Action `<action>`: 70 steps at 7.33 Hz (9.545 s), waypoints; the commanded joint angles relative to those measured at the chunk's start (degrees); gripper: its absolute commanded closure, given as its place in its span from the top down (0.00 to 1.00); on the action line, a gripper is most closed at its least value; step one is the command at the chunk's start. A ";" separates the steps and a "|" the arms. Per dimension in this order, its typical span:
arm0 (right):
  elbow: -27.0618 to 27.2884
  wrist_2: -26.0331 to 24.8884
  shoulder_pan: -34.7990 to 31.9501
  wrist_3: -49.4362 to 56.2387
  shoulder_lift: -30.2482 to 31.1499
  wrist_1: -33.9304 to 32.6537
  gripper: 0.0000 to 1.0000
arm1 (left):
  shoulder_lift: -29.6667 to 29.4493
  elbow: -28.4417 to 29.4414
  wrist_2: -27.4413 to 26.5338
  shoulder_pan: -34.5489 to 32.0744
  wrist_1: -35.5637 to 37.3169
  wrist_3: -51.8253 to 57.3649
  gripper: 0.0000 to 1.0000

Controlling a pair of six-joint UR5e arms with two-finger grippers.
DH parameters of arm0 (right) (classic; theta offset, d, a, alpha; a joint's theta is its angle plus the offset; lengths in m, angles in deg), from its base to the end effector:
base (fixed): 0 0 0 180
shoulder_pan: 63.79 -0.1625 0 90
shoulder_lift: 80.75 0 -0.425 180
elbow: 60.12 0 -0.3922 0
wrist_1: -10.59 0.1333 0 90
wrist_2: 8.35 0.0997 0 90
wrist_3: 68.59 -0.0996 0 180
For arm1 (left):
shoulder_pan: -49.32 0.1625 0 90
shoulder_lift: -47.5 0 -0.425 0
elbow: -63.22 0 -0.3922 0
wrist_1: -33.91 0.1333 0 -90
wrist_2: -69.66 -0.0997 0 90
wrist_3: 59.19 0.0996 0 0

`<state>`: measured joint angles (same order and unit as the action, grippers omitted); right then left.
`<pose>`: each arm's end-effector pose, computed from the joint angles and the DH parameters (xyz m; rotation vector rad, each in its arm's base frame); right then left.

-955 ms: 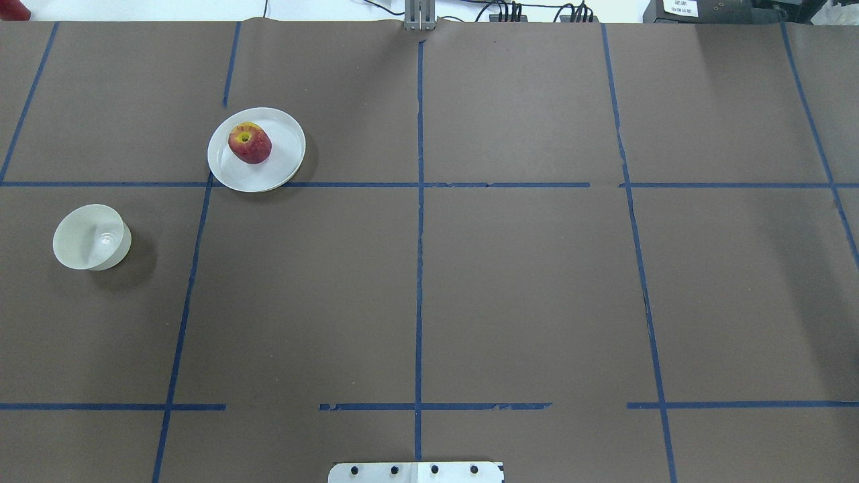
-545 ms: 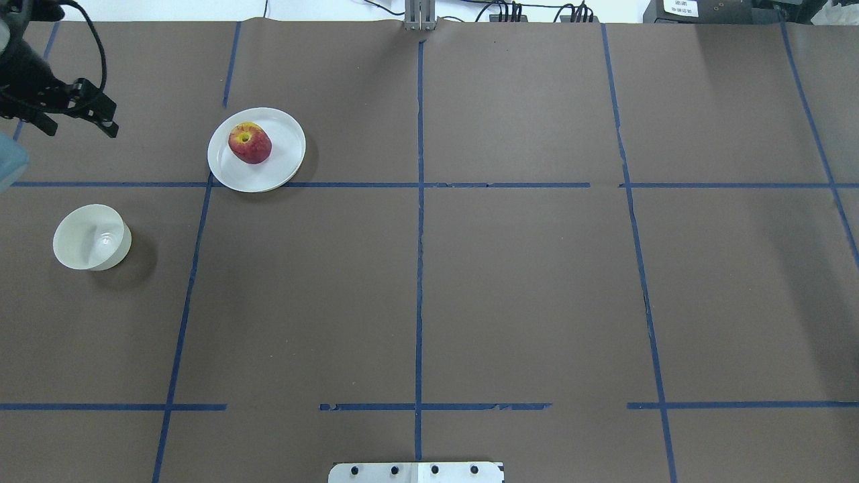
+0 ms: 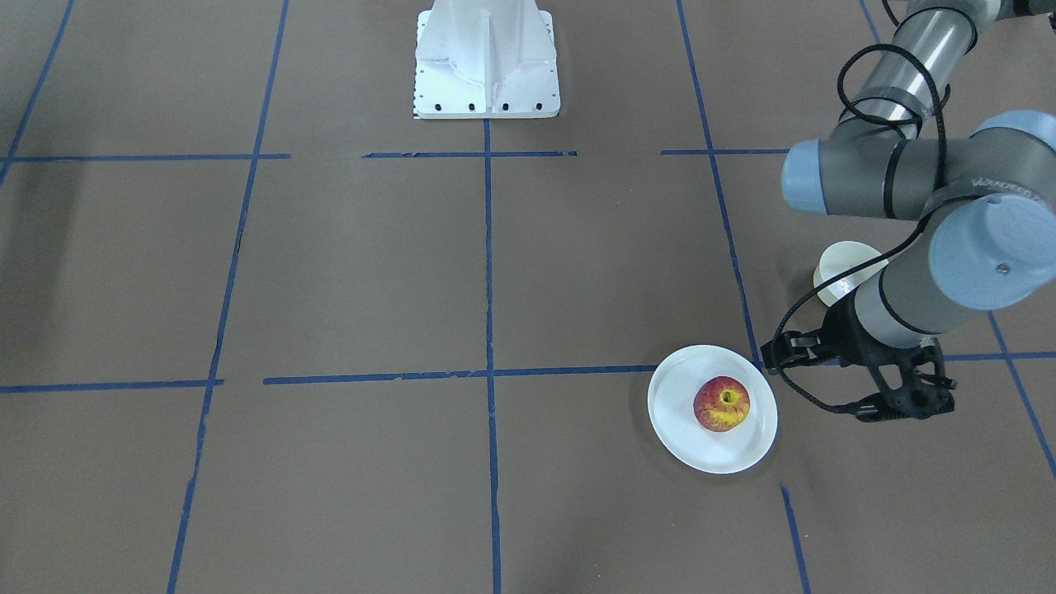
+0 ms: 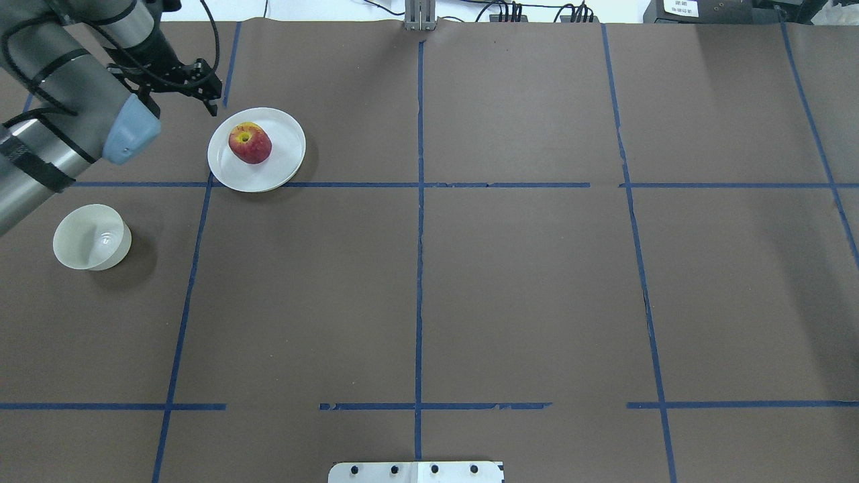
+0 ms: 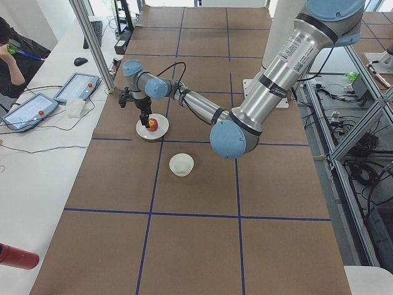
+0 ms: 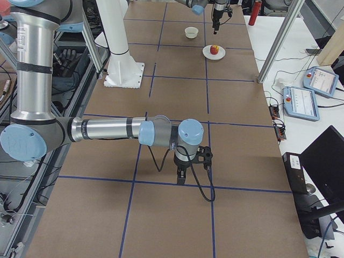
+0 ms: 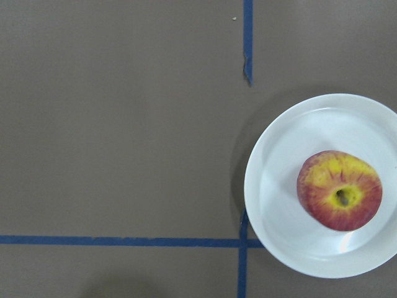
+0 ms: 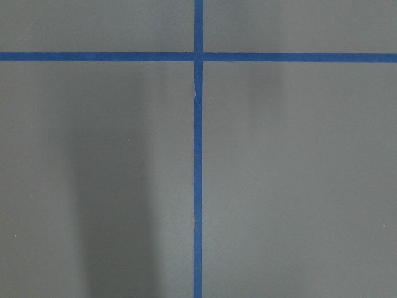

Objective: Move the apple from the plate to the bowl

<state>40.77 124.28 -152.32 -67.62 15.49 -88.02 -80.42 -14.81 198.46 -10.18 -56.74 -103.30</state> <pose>0.0546 -0.4407 0.6332 -0.0691 -0.7434 -0.0149 0.3134 -0.6716 0.3509 -0.0479 0.7985 -0.0676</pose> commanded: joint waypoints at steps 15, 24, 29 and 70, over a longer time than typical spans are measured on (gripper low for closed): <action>0.00 0.00 0.03 0.00 0.00 0.00 1.00 | -3.92 16.87 -1.18 2.84 -23.00 -9.51 0.00; 0.00 0.00 0.03 0.00 0.00 0.00 1.00 | 40.46 -26.00 -13.64 7.34 -25.98 -12.69 0.00; 0.00 0.00 0.03 -0.09 0.00 0.00 1.00 | 40.64 -20.16 -13.13 9.31 -33.36 -13.90 0.00; 0.00 0.00 0.03 -0.08 0.00 0.00 1.00 | 45.65 -19.80 6.29 -33.58 1.27 51.93 1.00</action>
<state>40.77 124.28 -152.30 -67.64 15.49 -88.02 -34.73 -34.61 204.75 -43.76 -55.46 -51.37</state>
